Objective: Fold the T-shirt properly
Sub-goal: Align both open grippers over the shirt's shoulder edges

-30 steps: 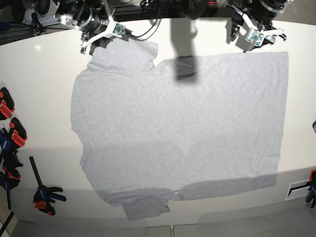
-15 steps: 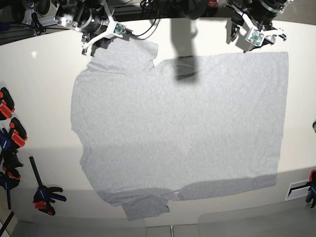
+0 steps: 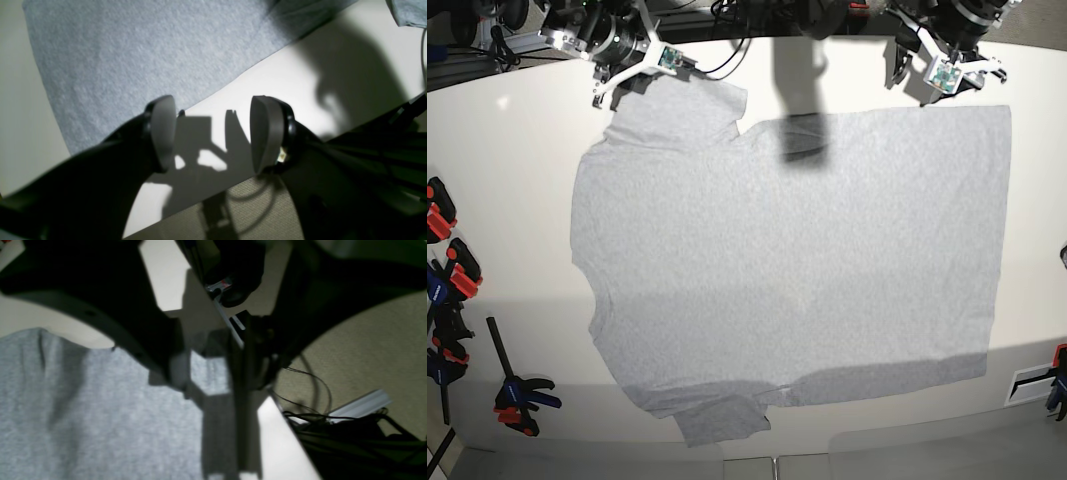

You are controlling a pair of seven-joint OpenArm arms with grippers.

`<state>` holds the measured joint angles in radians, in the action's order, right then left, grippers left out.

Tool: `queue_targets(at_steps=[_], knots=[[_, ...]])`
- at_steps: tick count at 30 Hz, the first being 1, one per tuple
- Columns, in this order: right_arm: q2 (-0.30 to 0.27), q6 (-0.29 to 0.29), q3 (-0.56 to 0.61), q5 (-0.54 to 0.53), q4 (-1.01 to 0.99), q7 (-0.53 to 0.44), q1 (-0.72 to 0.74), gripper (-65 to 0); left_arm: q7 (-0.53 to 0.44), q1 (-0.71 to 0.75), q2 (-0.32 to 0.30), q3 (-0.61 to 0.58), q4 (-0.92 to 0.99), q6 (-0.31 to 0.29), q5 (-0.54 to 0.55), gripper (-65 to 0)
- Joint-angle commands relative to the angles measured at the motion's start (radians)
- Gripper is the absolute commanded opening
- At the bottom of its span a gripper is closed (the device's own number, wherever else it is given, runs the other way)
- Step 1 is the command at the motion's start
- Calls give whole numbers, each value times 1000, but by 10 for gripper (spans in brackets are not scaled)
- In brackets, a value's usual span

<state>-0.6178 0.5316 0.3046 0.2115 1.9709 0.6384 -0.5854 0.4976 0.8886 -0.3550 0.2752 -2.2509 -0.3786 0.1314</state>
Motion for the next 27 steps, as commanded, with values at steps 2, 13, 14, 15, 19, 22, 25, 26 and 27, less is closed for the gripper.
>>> queue_targets(at_steps=[2,13,14,15,19,22,25,26,27], knots=[[-11,-84,-16,99,-15,23,21,-532,-21,8,-6,5,-16,0,5,-330],[-11,-121,-16,100,-88,-25,25,-650,-24,8,-6,5,-16,0,5,-330],[-11,-121,-16,100,-71,-25,24,-650,-24,8,-6,5,-16,0,5,-330],[-11,-121,-16,100,-48,-25,23,-650,-24,8,-6,5,-16,0,4,-330],[-11,-121,-16,100,63,15,23,-650,-24,8,-6,5,-16,0,1,-330],[-11,-122,-16,100,119,44,23,-650,-24,8,-6,5,-16,0,1,-330],[-11,-122,-16,100,135,51,23,-650,-24,8,-6,5,-16,0,1,-330],[-11,-122,-16,100,135,51,23,-650,-24,8,-6,5,-16,0,1,-330],[-11,-121,-16,100,135,51,23,-650,-24,8,-6,5,-16,0,1,-330]])
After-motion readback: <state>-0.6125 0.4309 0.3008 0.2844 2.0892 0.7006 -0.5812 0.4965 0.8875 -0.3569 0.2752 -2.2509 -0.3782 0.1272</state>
